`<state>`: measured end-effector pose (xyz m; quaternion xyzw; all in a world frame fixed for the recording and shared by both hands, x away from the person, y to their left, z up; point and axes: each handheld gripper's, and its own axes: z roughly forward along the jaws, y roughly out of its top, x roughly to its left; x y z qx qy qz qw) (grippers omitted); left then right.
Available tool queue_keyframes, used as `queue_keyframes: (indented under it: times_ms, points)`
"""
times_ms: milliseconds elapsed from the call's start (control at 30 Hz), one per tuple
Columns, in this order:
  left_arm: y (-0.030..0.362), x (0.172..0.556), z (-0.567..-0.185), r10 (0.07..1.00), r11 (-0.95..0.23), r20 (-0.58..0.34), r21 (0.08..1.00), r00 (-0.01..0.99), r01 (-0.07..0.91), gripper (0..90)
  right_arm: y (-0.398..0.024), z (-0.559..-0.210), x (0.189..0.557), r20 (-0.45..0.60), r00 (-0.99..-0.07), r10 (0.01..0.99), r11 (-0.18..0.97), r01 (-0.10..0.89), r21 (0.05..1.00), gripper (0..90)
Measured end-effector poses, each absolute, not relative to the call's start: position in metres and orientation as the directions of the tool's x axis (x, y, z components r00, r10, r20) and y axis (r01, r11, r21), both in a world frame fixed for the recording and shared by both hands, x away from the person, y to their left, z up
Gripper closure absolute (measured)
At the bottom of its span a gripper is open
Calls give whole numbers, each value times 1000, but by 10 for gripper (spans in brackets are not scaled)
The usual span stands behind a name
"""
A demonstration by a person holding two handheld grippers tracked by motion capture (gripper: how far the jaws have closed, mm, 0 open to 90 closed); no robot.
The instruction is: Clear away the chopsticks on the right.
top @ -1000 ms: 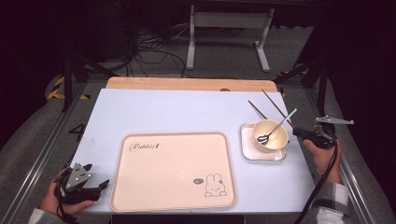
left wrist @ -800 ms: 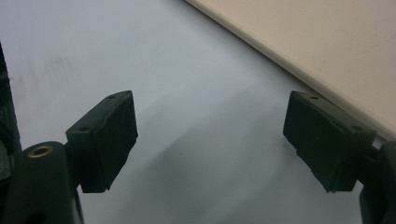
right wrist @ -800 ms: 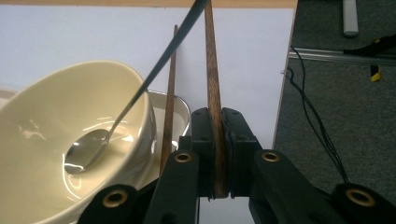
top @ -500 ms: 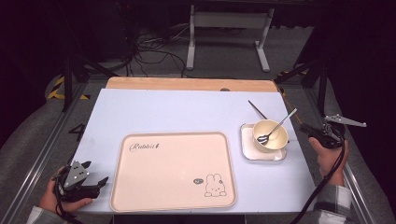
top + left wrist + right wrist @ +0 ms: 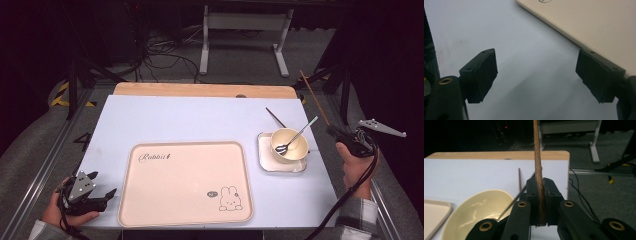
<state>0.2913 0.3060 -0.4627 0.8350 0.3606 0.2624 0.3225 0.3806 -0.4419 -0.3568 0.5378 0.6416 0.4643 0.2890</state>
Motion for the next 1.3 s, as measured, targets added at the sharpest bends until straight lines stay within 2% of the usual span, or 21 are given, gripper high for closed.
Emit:
queue_keyframes:
  times_ms: [300,400,467,700,1300]
  points:
    - [306,289,-462,772,-524,200,738,603,425,184,-419,-341,372,111,-344,932,29,377,926,846]
    - [307,288,-462,771,-526,202,737,604,424,184,-406,-336,368,94,-381,920,57,365,929,846]
    - [307,288,-462,773,-524,203,737,600,426,184,-390,-332,364,70,-438,896,101,357,929,845]
    - [308,285,-463,771,-514,194,752,607,413,183,-363,-326,354,39,-517,855,159,334,929,845]
    - [311,284,-463,795,-495,205,763,572,416,161,-271,-350,339,-17,-741,671,354,301,885,845]
